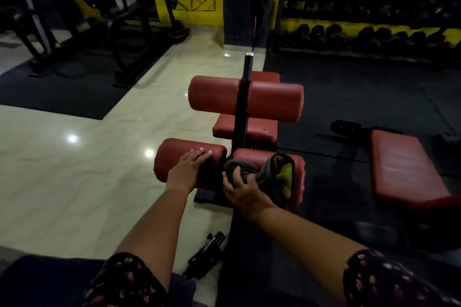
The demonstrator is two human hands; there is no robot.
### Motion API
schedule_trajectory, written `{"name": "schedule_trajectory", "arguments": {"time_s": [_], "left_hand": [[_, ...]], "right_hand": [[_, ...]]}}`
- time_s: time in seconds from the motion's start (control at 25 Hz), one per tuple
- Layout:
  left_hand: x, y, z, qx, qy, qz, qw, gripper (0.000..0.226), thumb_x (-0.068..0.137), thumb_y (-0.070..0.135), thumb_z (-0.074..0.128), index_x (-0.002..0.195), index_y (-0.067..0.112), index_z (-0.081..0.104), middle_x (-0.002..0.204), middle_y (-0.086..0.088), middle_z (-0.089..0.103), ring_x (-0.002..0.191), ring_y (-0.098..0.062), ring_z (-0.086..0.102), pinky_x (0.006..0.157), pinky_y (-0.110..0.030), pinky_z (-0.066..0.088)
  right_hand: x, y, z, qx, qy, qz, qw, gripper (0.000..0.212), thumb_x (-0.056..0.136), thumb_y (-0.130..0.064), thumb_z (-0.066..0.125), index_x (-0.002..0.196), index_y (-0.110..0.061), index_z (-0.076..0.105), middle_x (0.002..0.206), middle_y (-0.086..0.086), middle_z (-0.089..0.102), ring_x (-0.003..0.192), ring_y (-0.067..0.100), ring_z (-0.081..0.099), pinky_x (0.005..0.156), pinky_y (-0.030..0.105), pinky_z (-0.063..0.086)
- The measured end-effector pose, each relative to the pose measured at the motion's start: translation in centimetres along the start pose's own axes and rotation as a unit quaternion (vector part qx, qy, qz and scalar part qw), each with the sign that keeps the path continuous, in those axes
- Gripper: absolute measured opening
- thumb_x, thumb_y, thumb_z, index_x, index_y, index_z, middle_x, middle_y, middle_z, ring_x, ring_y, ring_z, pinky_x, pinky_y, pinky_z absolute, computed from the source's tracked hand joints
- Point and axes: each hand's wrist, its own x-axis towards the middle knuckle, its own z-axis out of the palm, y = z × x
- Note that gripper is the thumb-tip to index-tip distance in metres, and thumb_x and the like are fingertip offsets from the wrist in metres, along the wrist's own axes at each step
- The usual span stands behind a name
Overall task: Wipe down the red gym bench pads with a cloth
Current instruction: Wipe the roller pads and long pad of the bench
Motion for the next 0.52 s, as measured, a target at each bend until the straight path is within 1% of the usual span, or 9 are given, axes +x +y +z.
{"name": "schedule_trajectory", "arguments": {"time_s": [0.08, 0.16, 0.2, 0.24, 0.28, 0.32, 0.4, 0.48, 0.52], "left_hand": [[0.0, 0.0, 0.3, -0.026, -0.005, -0.001, 1.000, 0.086, 0.091, 0.014, 0.062, 0.151, 0.049, 0.012, 0.161, 0.016, 0.011, 0.149, -0.016, 0.009, 0.107, -0.045, 0.042], [-0.2, 0.0, 0.4, -0.035, -0.021, 0.001, 0.999, 0.090, 0.088, 0.025, 0.069, 0.152, 0.045, 0.010, 0.162, 0.014, 0.009, 0.150, -0.018, 0.006, 0.113, -0.048, 0.035], [-0.3, 0.1, 0.4, -0.034, -0.024, 0.005, 0.999, 0.090, 0.087, 0.031, 0.070, 0.153, 0.043, 0.010, 0.162, 0.012, 0.009, 0.150, -0.019, 0.005, 0.114, -0.047, 0.033], [-0.3, 0.2, 0.3, -0.033, -0.022, 0.007, 0.999, 0.088, 0.087, 0.037, 0.068, 0.153, 0.042, 0.010, 0.163, 0.011, 0.009, 0.150, -0.019, 0.004, 0.115, -0.046, 0.032], [-0.4, 0.4, 0.2, -0.035, -0.017, 0.005, 0.999, 0.084, 0.088, 0.043, 0.064, 0.153, 0.041, 0.012, 0.163, 0.010, 0.009, 0.150, -0.019, 0.004, 0.115, -0.045, 0.032], [-0.5, 0.7, 0.1, -0.042, -0.007, -0.001, 0.999, 0.079, 0.090, 0.048, 0.060, 0.154, 0.039, 0.015, 0.162, 0.010, 0.010, 0.150, -0.019, 0.005, 0.114, -0.045, 0.033], [-0.6, 1.4, -0.1, -0.062, 0.022, -0.025, 0.998, 0.068, 0.093, 0.053, 0.054, 0.152, 0.036, 0.025, 0.161, 0.009, 0.018, 0.149, -0.020, 0.011, 0.109, -0.044, 0.037], [-0.5, 2.8, -0.4, -0.065, 0.060, -0.060, 0.994, 0.055, 0.094, 0.051, 0.052, 0.144, 0.030, 0.039, 0.153, 0.003, 0.035, 0.143, -0.022, 0.027, 0.100, -0.045, 0.045], [-0.2, 3.6, -0.6, -0.067, 0.082, -0.080, 0.991, 0.048, 0.095, 0.049, 0.051, 0.137, 0.026, 0.047, 0.144, -0.001, 0.045, 0.134, -0.024, 0.037, 0.093, -0.044, 0.050]], "right_hand": [[-2.7, 0.8, 0.8, -0.008, 0.013, 0.007, 1.000, 0.050, 0.089, -0.020, 0.032, 0.128, -0.034, 0.061, 0.138, -0.003, 0.054, 0.114, 0.039, 0.055, 0.071, 0.043, 0.045], [-5.5, 1.8, 2.5, -0.014, 0.014, 0.022, 1.000, 0.051, 0.089, -0.024, 0.041, 0.138, -0.037, 0.051, 0.148, 0.001, 0.039, 0.120, 0.043, 0.044, 0.079, 0.048, 0.038], [-7.1, 2.4, 3.5, -0.014, 0.022, 0.028, 0.999, 0.055, 0.088, -0.024, 0.043, 0.143, -0.035, 0.044, 0.151, 0.002, 0.031, 0.123, 0.043, 0.040, 0.081, 0.050, 0.037], [-8.8, 3.0, 4.4, -0.014, 0.030, 0.040, 0.999, 0.057, 0.090, -0.022, 0.040, 0.146, -0.033, 0.038, 0.152, 0.002, 0.026, 0.125, 0.043, 0.038, 0.083, 0.051, 0.038], [-10.6, 3.5, 5.4, -0.014, 0.046, 0.058, 0.997, 0.055, 0.094, -0.019, 0.033, 0.148, -0.031, 0.034, 0.153, 0.001, 0.026, 0.126, 0.043, 0.037, 0.084, 0.052, 0.038], [-12.3, 4.0, 6.0, -0.008, 0.045, 0.078, 0.996, 0.052, 0.097, -0.016, 0.024, 0.147, -0.030, 0.032, 0.153, 0.000, 0.027, 0.126, 0.043, 0.038, 0.083, 0.052, 0.040], [-14.7, 4.8, 6.7, -0.004, 0.060, 0.123, 0.991, 0.052, 0.101, -0.015, 0.013, 0.145, -0.030, 0.036, 0.151, 0.000, 0.031, 0.124, 0.044, 0.040, 0.076, 0.053, 0.045], [-15.4, 5.7, 6.5, 0.002, 0.074, 0.117, 0.990, 0.051, 0.102, -0.013, 0.011, 0.140, -0.027, 0.040, 0.149, 0.004, 0.034, 0.116, 0.045, 0.046, 0.066, 0.050, 0.049], [-15.3, 5.6, 5.8, -0.003, 0.104, 0.102, 0.989, 0.048, 0.101, -0.012, 0.015, 0.139, -0.025, 0.042, 0.147, 0.006, 0.035, 0.112, 0.043, 0.048, 0.064, 0.048, 0.050]]}}
